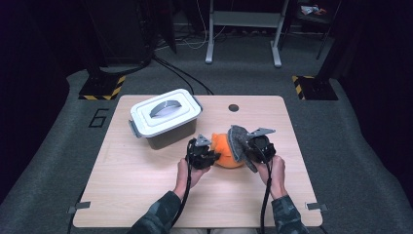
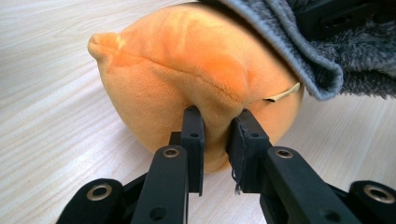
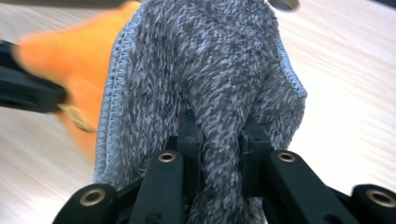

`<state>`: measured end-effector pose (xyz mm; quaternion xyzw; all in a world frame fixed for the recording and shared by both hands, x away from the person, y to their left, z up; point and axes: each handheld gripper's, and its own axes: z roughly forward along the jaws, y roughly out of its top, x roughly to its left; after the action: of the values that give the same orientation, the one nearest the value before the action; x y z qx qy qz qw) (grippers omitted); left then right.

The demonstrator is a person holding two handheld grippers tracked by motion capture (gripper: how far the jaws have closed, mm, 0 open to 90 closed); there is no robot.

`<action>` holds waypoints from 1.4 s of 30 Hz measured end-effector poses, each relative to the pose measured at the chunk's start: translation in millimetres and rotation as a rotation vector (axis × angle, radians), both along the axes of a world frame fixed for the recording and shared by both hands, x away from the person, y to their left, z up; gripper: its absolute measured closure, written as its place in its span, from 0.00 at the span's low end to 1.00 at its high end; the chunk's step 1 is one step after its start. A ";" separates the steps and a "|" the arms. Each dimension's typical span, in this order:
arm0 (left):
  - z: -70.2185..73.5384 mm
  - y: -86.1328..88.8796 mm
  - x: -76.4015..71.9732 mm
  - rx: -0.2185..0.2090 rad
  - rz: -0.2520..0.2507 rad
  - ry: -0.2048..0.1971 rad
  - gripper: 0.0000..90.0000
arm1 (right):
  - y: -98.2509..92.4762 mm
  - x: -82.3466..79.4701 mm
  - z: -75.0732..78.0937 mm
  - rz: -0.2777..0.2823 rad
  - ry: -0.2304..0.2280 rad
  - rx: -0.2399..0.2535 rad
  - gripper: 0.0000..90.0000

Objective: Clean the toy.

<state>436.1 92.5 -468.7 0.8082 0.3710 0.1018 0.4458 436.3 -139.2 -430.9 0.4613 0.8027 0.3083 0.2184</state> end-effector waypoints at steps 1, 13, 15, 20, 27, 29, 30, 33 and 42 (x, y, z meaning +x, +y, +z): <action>-0.4 0.5 0.2 -0.002 0.000 0.005 0.85 | -3.3 1.0 -2.5 -0.015 0.014 0.001 0.83; -3.9 5.2 3.5 -0.003 0.011 0.017 0.85 | -26.8 24.4 -43.1 -0.091 0.137 0.014 0.83; -3.9 5.4 3.5 -0.002 0.009 0.016 0.85 | -28.5 27.2 -47.5 -0.098 0.154 0.018 0.83; -3.1 4.8 2.9 0.000 0.004 0.012 0.85 | -34.8 25.5 -43.5 -0.115 0.145 0.025 0.83; -2.1 3.6 2.3 0.003 0.001 0.002 0.85 | -39.3 7.7 -6.2 -0.098 0.049 0.052 0.83; -2.1 3.2 2.5 0.003 0.003 0.001 0.85 | -33.6 2.5 5.8 -0.071 0.020 0.058 0.83; -2.0 3.1 2.6 0.003 0.003 0.002 0.85 | -29.6 0.2 11.4 -0.055 0.015 0.063 0.83; -1.3 1.9 2.6 -0.001 0.000 0.002 0.85 | -12.5 -4.6 23.7 0.000 -0.003 0.068 0.83; 0.5 -1.5 2.4 0.008 -0.024 -0.012 0.85 | 35.9 1.2 24.1 0.114 -0.004 0.006 0.83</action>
<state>438.5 91.0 -468.2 0.8137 0.3580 0.1029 0.4461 437.5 -103.4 -406.8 0.4146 0.8265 0.3235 0.2009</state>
